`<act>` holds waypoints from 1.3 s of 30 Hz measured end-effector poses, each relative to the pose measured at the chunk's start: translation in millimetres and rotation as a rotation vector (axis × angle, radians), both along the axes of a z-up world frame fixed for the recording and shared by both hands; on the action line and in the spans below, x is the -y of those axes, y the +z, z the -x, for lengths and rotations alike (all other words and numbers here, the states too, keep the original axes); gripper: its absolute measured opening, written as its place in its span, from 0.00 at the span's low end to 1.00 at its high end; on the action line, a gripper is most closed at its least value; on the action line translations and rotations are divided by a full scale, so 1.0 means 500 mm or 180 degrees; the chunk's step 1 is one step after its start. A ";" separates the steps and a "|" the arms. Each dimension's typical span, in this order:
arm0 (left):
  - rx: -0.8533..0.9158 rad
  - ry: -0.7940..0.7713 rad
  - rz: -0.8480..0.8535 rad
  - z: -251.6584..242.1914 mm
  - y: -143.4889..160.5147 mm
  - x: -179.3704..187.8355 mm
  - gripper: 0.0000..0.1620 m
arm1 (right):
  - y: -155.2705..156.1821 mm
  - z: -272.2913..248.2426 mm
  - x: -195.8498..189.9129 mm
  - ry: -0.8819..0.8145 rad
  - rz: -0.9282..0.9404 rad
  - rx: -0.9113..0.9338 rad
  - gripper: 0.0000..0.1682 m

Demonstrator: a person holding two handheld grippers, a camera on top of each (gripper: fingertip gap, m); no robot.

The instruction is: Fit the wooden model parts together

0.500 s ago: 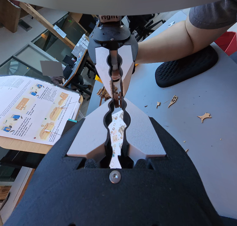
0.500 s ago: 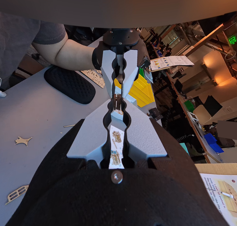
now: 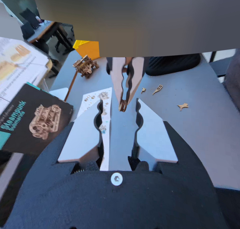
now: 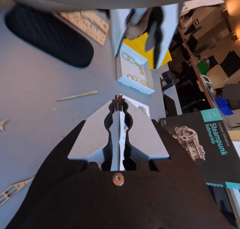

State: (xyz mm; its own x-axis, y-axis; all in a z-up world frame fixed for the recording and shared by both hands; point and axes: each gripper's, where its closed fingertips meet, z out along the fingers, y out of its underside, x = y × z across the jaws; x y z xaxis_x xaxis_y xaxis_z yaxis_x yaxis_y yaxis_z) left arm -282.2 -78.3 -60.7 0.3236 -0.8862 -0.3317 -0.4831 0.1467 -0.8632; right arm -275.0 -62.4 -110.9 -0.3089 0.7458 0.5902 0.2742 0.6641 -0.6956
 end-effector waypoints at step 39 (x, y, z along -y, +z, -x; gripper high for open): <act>0.0989 0.0580 0.0394 0.080 -0.096 0.001 0.11 | -0.173 0.006 0.037 -0.0574 0.1611 0.0949 0.00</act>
State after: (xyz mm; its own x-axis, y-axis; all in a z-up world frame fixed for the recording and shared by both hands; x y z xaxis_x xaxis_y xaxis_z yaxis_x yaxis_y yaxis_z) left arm -322.2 -78.9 -108.6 0.5479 -0.8320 -0.0871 -0.2042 -0.0320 -0.9784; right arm -278.1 -80.8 -197.5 -0.2489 0.9668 0.0569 0.5829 0.1965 -0.7884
